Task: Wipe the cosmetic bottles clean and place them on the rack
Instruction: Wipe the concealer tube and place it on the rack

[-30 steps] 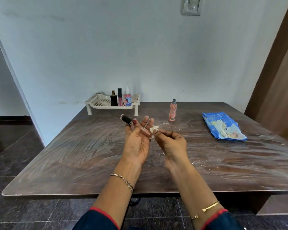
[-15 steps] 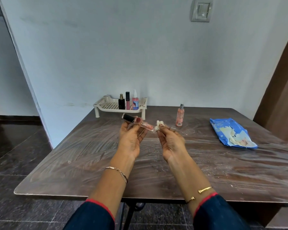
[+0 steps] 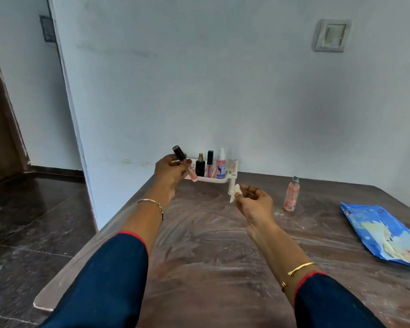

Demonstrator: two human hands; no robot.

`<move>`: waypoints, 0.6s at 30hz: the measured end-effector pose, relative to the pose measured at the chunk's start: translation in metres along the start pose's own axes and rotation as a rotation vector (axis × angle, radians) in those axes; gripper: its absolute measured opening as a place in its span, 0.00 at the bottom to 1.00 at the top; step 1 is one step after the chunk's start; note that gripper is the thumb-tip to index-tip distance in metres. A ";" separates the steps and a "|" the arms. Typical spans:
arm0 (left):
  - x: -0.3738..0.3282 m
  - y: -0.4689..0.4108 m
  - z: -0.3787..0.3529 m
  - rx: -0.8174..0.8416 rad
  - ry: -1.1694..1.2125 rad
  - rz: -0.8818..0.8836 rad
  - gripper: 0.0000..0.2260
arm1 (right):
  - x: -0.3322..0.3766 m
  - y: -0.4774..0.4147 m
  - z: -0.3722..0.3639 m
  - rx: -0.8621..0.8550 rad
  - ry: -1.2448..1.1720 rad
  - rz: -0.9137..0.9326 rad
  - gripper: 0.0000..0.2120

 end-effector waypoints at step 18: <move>0.024 -0.114 -0.022 0.008 -0.778 -0.200 0.19 | -0.043 -0.083 -0.036 0.130 0.030 -0.094 0.08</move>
Point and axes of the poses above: each hand's wrist, its own y-axis away from the middle knuckle, its own z-axis out of the back of the hand, x = y × z, the point moved 7 cm from there along -y, towards the middle knuckle, and after that the axes turned 6 degrees about -y, right-handed, at the moved point
